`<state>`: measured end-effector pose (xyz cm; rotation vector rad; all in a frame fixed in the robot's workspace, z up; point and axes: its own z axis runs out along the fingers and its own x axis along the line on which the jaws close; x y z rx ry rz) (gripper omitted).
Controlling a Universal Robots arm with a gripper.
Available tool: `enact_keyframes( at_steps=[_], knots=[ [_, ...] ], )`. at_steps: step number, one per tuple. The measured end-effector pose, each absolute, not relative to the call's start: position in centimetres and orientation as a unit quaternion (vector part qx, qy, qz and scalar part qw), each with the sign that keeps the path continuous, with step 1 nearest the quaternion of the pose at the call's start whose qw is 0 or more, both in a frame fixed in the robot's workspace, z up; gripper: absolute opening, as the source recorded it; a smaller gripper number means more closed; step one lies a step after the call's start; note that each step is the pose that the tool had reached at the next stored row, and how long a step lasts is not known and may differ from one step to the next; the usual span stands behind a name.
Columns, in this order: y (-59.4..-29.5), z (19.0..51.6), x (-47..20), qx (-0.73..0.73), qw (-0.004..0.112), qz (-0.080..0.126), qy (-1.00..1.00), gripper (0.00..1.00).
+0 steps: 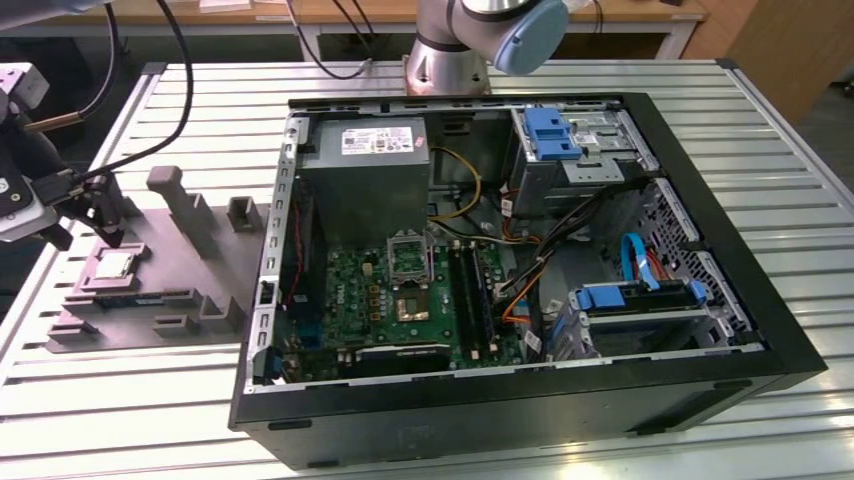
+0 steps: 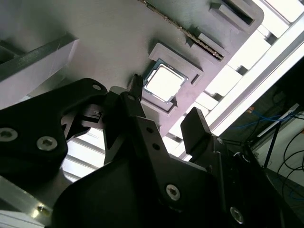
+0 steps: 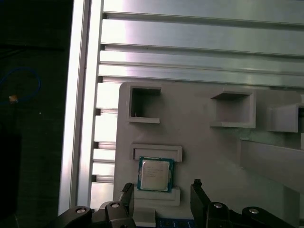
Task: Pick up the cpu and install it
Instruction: 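Pick up the cpu and move it towards the insertion slot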
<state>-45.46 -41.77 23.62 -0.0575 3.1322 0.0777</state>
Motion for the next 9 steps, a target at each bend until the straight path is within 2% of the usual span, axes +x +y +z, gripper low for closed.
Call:
enact_keyframes(
  at_steps=[9],
  knots=[
    [-41.77,23.58,-45.46,-0.018,0.004,0.025,1.000,0.59]
  ],
)
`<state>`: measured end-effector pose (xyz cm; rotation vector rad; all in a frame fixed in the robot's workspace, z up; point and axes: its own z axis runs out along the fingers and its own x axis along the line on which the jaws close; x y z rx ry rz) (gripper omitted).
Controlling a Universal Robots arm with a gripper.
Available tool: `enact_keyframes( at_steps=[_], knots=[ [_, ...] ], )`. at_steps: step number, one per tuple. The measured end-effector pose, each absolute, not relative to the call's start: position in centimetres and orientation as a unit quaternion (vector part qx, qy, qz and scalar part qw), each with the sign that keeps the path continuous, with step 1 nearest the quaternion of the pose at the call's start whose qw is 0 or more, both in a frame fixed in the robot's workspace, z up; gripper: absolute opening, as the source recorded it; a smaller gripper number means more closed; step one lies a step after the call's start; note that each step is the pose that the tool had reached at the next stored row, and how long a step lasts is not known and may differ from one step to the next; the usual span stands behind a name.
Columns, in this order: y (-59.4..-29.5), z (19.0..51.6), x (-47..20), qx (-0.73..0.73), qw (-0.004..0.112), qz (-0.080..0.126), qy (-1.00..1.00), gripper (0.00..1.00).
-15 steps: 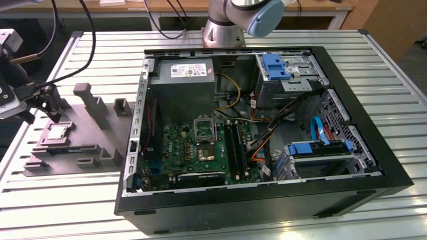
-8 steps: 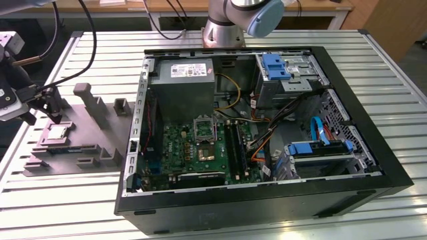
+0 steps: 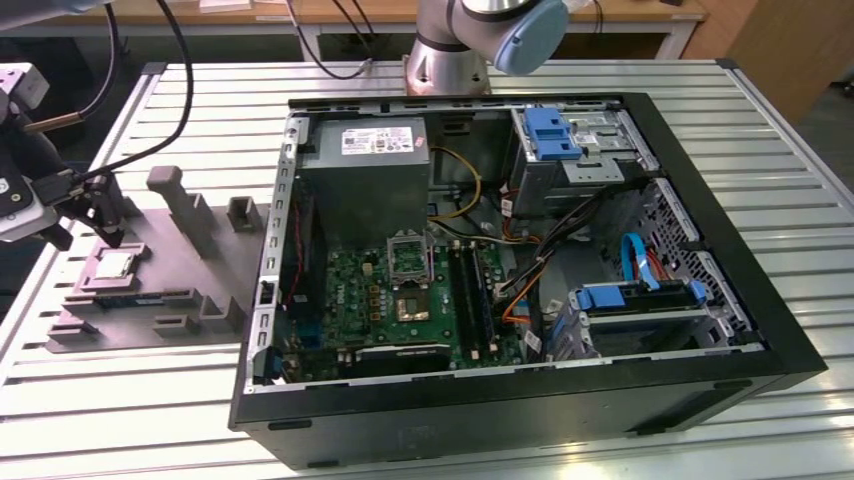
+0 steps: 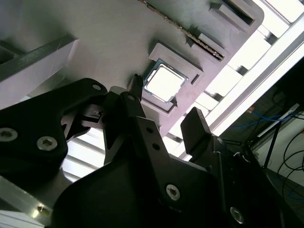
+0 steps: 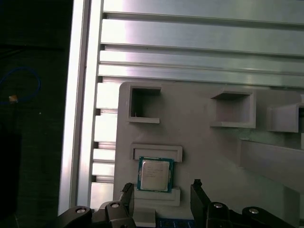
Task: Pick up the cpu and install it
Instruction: 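Pick up the cpu and move it towards the insertion slot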
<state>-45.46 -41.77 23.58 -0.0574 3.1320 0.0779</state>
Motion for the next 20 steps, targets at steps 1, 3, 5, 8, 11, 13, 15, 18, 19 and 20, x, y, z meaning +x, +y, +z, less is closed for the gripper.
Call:
enact_keyframes(
  at_steps=[1,3,5,8,11,13,15,18,19,20],
  knots=[
    [-41.77,23.56,-45.46,-0.018,0.004,0.025,1.000,0.59],
    [-41.77,23.50,-45.46,-0.016,0.004,0.025,1.000,0.59],
    [-41.77,23.45,-45.46,-0.004,0.004,0.025,1.000,0.59],
    [-41.77,23.40,-45.46,0.006,0.004,0.025,1.000,0.59],
    [-41.77,23.39,-45.46,0.006,0.005,0.025,1.000,0.59],
    [-41.77,23.39,-45.46,0.006,0.005,0.025,1.000,0.59],
    [-41.77,23.39,-45.46,0.006,0.005,0.025,1.000,0.59],
    [-41.76,23.25,-45.45,0.006,0.005,0.025,1.000,0.59],
    [-41.76,23.10,-45.46,0.006,0.005,0.025,1.000,0.59],
    [-41.77,22.94,-45.46,0.007,0.005,0.025,1.000,0.59]
  ],
)
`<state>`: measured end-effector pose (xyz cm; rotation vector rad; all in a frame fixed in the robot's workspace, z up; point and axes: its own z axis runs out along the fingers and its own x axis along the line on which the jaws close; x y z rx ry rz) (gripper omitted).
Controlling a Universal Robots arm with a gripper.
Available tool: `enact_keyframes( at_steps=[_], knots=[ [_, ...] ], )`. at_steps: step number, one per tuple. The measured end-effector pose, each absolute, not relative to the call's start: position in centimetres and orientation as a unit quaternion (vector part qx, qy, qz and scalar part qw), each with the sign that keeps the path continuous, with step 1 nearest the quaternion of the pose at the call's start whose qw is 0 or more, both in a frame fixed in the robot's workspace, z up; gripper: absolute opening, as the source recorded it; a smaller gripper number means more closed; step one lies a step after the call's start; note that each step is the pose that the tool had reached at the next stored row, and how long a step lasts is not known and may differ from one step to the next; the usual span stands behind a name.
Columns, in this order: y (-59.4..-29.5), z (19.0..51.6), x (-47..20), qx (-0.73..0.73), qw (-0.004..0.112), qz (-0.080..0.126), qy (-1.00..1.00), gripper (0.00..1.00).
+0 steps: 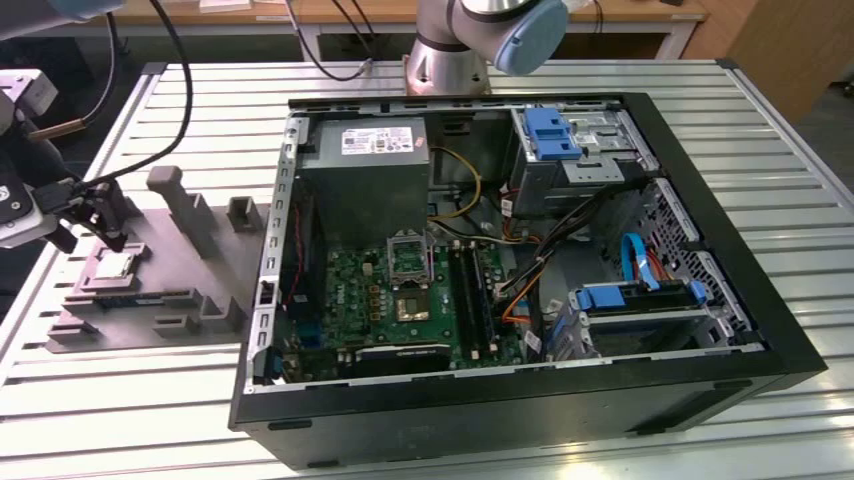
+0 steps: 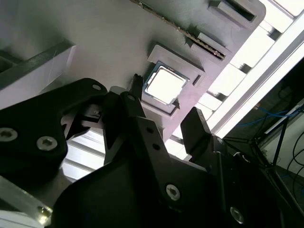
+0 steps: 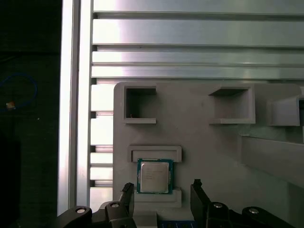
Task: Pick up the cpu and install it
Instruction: 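Pick up the cpu and move it towards the insertion slot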
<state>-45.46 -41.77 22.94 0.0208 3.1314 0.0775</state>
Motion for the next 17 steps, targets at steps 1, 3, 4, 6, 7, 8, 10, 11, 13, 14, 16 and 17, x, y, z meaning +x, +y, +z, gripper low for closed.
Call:
enact_keyframes(
  at_steps=[1,3,4,6,7,8,10,11,13,14,16,17],
  knots=[
    [-41.8,22.7,-45.5,0.008,0.005,0.025,1.000,0.59],
    [-41.8,22.4,-45.5,0.011,0.005,0.025,1.000,0.59],
    [-41.8,22.2,-45.5,0.013,0.005,0.025,1.000,0.59],
    [-41.8,21.8,-45.5,0.017,0.005,0.025,1.000,0.59],
    [-41.8,21.7,-45.5,0.019,0.005,0.025,1.000,0.59],
    [-41.8,21.5,-45.5,0.021,0.005,0.025,0.999,0.59],
    [-41.8,21.1,-45.5,0.023,0.005,0.025,0.999,0.59],
    [-41.8,20.9,-45.5,0.023,0.005,0.025,0.999,0.59],
    [-41.8,20.6,-45.7,0.023,0.005,0.025,0.999,0.59],
    [-41.8,20.5,-45.7,0.023,0.005,0.025,0.999,0.59],
    [-41.8,20.3,-45.7,0.025,0.005,0.025,0.999,0.59],
    [-41.7,20.3,-45.8,0.026,0.005,0.025,0.999,0.59]
  ],
)
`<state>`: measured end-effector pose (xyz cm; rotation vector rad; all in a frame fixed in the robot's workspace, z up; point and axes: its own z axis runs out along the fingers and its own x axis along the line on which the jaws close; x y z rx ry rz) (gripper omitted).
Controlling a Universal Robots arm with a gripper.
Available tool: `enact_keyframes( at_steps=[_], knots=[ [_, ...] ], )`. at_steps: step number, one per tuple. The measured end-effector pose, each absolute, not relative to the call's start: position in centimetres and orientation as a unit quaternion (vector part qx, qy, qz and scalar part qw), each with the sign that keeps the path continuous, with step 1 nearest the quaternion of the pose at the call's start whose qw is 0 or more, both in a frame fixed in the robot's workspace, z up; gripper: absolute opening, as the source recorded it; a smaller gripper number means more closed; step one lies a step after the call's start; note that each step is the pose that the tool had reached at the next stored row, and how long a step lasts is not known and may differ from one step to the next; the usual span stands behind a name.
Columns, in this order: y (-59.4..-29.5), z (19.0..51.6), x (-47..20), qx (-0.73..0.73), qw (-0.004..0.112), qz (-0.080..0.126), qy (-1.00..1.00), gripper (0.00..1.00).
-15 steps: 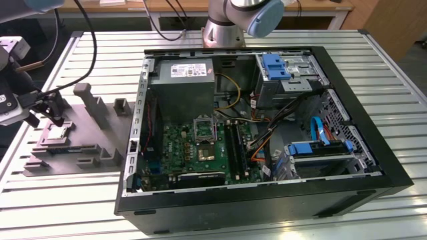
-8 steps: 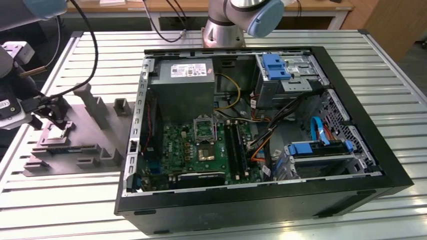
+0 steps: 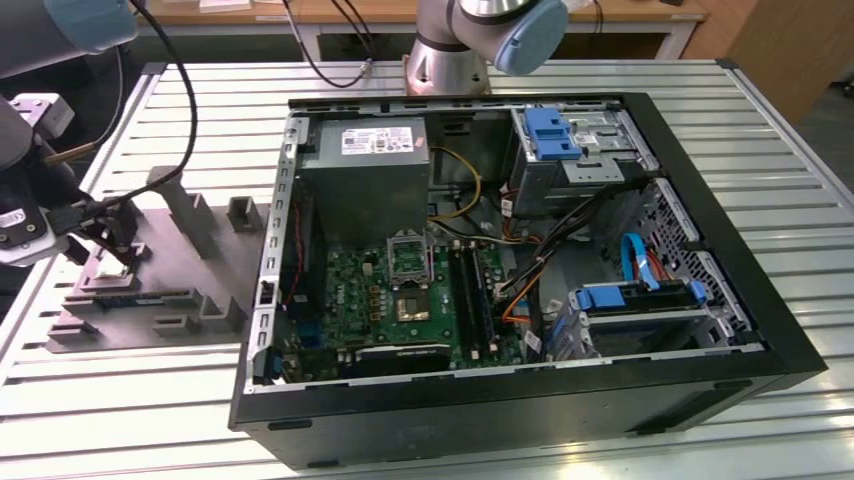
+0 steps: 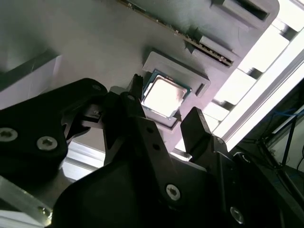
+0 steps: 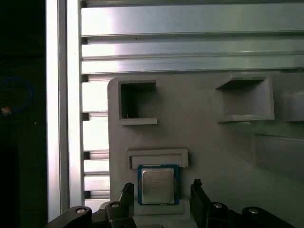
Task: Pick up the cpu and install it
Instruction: 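Pick up the cpu and move it towards the insertion slot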
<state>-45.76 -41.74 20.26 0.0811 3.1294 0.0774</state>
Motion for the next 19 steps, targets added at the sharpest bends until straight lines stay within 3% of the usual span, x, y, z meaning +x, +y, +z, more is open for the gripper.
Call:
enact_keyframes(
  at_steps=[19],
  knots=[
    [-41.68,19.51,-45.79,0.030,0.005,0.025,0.999,0.59]
  ],
)
